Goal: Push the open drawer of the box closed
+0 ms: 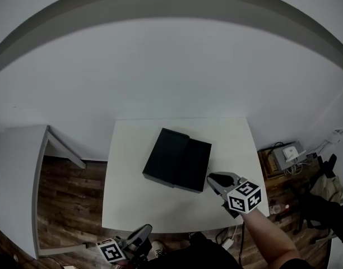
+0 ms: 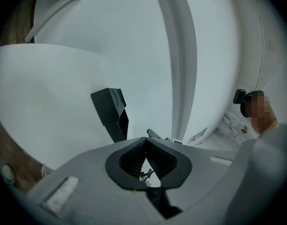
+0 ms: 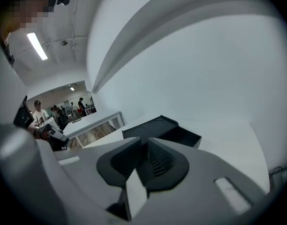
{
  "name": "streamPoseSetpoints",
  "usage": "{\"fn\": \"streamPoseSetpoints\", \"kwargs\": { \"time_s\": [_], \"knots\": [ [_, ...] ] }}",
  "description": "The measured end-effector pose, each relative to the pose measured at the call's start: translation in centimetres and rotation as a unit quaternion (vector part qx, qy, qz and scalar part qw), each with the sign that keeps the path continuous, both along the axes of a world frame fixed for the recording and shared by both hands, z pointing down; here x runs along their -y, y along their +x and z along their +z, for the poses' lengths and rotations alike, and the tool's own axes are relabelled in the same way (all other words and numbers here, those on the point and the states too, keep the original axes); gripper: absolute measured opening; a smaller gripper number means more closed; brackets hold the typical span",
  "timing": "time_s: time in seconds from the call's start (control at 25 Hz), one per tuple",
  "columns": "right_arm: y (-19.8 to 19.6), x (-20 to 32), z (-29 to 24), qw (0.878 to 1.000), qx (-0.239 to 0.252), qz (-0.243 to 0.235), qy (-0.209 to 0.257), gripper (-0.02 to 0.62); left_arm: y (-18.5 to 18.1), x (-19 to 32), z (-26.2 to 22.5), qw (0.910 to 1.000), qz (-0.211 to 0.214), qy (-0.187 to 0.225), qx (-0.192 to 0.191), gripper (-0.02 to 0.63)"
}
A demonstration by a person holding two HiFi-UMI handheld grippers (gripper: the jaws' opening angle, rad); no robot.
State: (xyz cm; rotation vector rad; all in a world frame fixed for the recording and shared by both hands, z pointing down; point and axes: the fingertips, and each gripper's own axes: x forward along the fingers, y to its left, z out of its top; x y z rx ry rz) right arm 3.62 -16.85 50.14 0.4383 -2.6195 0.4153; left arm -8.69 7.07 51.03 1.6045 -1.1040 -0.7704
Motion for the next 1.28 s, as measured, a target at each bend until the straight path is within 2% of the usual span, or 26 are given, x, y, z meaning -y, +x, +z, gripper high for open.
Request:
{"fn": "streamPoseSetpoints", "kwargs": {
  "time_s": [0.24, 0.48, 0.68, 0.92, 1.28],
  "knots": [
    [-4.3, 9.8, 2.8, 0.995, -0.066, -0.064, 0.032, 0.055, 0.5, 2.0, 0.4, 0.9990, -0.038, -0.020, 0.012, 0.000],
    [-9.9, 15.5, 5.4, 0.978, -0.127, -0.157, 0.049, 0.062, 0.9, 4.1, 0.7, 0.9959, -0.075, -0.041, 0.029, 0.000],
    [-13.6, 17.2, 7.3, 0.965, -0.153, -0.210, 0.038, 0.074, 1.2, 4.5, 0.4, 0.9921, -0.109, -0.050, 0.037, 0.000],
    [-16.3, 16.5, 9.5, 0.951, -0.175, -0.255, 0.022, 0.074, 1.6, 3.4, 1.2, 0.9858, -0.138, -0.082, 0.051, 0.000],
    [-17.2, 16.3, 10.0, 0.954, -0.151, -0.258, -0.018, 0.044, 0.5, 6.5, 1.8, 0.9830, -0.122, -0.099, 0.095, 0.002]
  ]
}}
